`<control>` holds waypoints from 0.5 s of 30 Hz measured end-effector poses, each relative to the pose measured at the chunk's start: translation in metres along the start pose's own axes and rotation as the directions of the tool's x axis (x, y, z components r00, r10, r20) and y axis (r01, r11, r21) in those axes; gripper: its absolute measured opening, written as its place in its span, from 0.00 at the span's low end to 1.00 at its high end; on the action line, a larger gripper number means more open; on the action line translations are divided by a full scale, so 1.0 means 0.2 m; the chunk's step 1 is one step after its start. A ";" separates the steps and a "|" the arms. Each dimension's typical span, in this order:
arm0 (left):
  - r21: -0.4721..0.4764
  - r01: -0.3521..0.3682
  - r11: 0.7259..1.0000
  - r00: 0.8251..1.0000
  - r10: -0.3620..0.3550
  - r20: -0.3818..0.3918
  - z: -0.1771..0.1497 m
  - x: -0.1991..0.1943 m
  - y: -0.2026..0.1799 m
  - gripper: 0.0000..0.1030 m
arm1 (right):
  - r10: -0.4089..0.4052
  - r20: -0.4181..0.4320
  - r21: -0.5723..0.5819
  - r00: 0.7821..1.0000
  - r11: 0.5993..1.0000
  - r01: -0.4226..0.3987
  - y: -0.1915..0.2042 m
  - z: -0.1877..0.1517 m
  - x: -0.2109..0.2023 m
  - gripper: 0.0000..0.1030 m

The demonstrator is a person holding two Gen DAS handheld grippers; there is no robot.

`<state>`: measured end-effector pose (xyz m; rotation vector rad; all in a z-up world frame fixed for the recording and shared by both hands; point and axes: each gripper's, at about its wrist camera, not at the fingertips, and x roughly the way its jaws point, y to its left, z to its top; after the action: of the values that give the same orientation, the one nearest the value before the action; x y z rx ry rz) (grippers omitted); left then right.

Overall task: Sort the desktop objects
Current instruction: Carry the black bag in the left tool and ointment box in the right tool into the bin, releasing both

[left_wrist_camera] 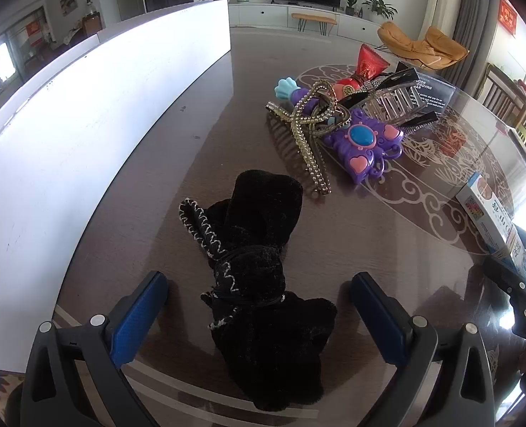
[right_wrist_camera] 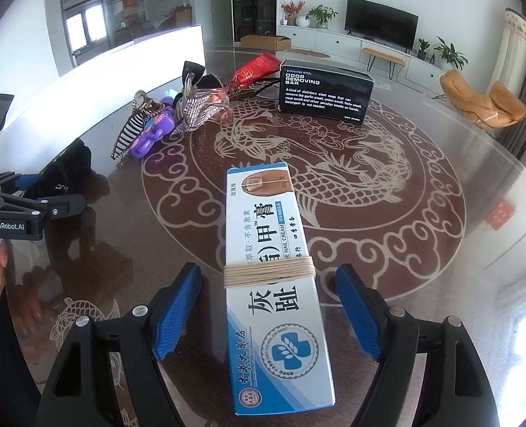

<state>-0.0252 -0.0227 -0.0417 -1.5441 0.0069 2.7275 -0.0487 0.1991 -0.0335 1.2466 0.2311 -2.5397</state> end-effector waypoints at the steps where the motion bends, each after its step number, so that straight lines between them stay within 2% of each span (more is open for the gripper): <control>1: 0.000 0.000 1.000 1.000 0.000 0.000 0.01 0.00 -0.01 1.00 | 0.001 0.000 0.000 1.000 1.000 -0.001 0.00 0.00 0.00 0.78; 6: 0.003 -0.002 1.000 1.000 0.002 -0.004 0.01 0.00 -0.01 1.00 | 0.012 0.002 0.006 1.000 1.000 -0.012 0.00 0.00 0.00 0.78; 9: 0.004 -0.003 1.000 1.000 0.003 -0.004 0.01 0.00 -0.02 1.00 | 0.055 0.009 0.041 0.998 0.998 -0.055 -0.05 0.01 -0.01 0.79; 14: 0.013 0.005 1.000 1.000 -0.005 -0.014 0.01 0.00 -0.01 1.00 | 0.046 -0.072 0.009 0.996 0.999 -0.046 -0.04 0.11 0.06 0.78; 15: 0.015 0.006 1.000 1.000 -0.006 -0.003 0.00 -0.02 -0.01 0.93 | 0.043 -0.092 -0.012 0.995 0.999 -0.044 -0.02 0.14 0.08 0.78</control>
<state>-0.0239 -0.0198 -0.0380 -1.5424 0.0227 2.7140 -0.0794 0.1929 -0.0294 1.3503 0.2387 -2.4429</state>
